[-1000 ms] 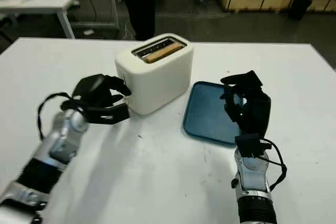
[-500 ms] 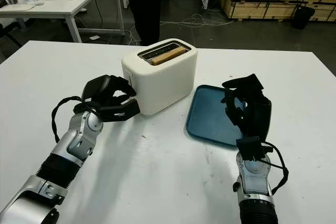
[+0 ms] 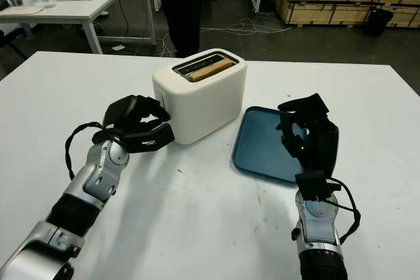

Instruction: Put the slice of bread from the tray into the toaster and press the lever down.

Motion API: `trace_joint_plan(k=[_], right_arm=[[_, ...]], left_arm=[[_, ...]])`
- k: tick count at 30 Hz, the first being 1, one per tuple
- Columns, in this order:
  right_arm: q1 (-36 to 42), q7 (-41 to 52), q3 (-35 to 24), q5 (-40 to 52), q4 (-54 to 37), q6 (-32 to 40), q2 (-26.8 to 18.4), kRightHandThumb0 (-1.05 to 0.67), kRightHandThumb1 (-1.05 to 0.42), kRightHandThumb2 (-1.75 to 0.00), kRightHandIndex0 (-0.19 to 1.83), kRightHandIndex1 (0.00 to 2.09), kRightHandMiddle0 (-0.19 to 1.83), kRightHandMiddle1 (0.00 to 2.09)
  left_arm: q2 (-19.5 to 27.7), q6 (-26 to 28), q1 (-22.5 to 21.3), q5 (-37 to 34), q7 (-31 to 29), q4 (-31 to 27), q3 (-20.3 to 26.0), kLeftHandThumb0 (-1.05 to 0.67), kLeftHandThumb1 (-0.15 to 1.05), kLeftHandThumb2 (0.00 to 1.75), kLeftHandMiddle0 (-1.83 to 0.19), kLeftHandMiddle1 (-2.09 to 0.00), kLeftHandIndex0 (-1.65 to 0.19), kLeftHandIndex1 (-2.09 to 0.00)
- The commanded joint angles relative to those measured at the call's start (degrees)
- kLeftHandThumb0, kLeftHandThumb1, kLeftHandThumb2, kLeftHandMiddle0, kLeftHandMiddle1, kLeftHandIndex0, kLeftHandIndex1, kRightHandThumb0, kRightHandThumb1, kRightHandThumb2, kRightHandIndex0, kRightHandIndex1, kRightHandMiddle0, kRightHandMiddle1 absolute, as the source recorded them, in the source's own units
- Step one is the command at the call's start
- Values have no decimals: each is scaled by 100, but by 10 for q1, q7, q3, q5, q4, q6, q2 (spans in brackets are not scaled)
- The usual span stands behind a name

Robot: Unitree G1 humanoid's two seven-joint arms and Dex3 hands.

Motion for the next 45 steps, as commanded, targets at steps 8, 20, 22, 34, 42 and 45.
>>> trace_joint_plan(k=[8,20,22,34,42,45], right_arm=[[-12,-9,8,-5,4,-8,0,-44,-92,-38,66,175,51,146],[-19,-6,9,0,16,-14,-1,-44,-92,-39,66,175,49,146],[-20,-7,9,-1,17,-15,0,-43,-92,-39,66,175,50,146],[-25,4,19,34,14,16,26,-46,-92,-36,60,175,55,138],[-50,-29,10,24,42,10,39,-47,-92,-30,72,142,82,72],[-53,-41,7,19,41,19,39,-48,-92,-27,80,117,97,34]], left_arm=[[-5,-171,75,-110,25,-153,68,-29,92,58,-93,-174,-98,-41],[-8,-221,76,-96,49,-174,90,-29,92,50,-94,-175,-92,-65],[-9,-229,80,-97,50,-180,91,-32,92,51,-92,-175,-91,-65],[-106,-314,81,-198,133,-130,148,-46,92,62,-65,-138,-61,-79],[-135,-339,103,-202,167,-112,182,-50,92,53,-48,-124,-48,-81],[-142,-331,117,-195,180,-115,191,-51,92,49,-46,-130,-45,-88]])
